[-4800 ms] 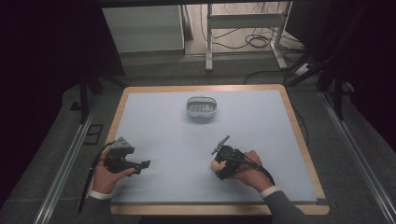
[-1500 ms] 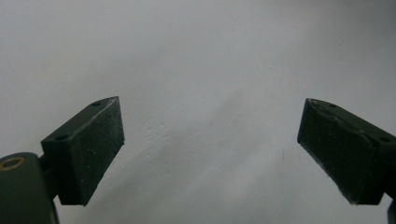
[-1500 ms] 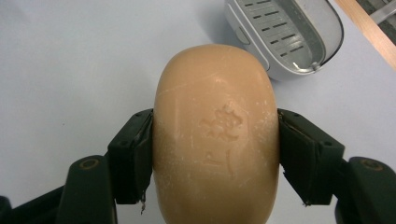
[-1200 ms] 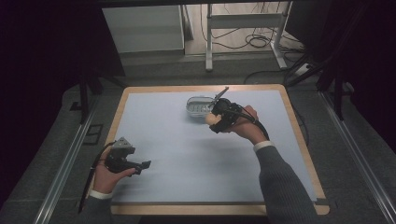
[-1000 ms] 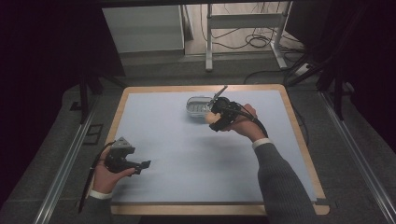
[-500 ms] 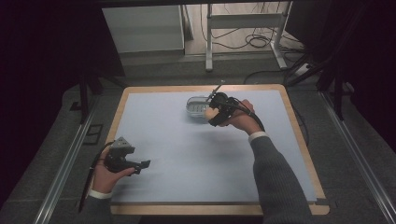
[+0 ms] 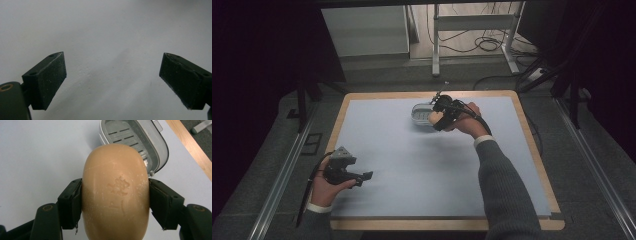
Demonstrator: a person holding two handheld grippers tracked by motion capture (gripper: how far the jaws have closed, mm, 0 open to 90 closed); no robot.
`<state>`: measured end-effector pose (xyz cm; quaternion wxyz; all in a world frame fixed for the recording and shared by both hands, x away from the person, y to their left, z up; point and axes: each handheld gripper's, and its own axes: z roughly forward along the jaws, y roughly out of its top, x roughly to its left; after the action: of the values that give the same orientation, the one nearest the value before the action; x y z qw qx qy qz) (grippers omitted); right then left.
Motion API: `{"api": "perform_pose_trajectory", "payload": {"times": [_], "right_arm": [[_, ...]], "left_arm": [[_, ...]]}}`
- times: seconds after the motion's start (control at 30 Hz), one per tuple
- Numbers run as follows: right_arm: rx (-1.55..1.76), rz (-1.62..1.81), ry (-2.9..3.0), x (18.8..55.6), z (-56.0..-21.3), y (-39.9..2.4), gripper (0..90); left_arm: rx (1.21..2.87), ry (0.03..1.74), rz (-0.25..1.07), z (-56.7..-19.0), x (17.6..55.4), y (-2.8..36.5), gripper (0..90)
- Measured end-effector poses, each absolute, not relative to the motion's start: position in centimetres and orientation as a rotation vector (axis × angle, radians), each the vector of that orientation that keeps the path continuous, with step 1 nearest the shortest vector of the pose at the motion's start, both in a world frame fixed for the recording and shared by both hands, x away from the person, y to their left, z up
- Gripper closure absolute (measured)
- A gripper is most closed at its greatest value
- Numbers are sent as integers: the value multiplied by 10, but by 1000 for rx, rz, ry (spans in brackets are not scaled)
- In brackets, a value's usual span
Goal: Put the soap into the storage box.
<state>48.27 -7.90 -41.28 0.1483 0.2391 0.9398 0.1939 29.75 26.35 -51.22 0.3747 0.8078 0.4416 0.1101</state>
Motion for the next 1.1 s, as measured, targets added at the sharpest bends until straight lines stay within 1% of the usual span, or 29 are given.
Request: {"api": "perform_pose_trajectory", "payload": {"times": [0.67,1.1], "right_arm": [[653,518,2718,505,-417,-60,325],[670,534,2707,515,-420,-66,326]], "left_arm": [[2068,1127,276,-513,299,266,76],[2053,1120,268,-512,299,267,77]]}}
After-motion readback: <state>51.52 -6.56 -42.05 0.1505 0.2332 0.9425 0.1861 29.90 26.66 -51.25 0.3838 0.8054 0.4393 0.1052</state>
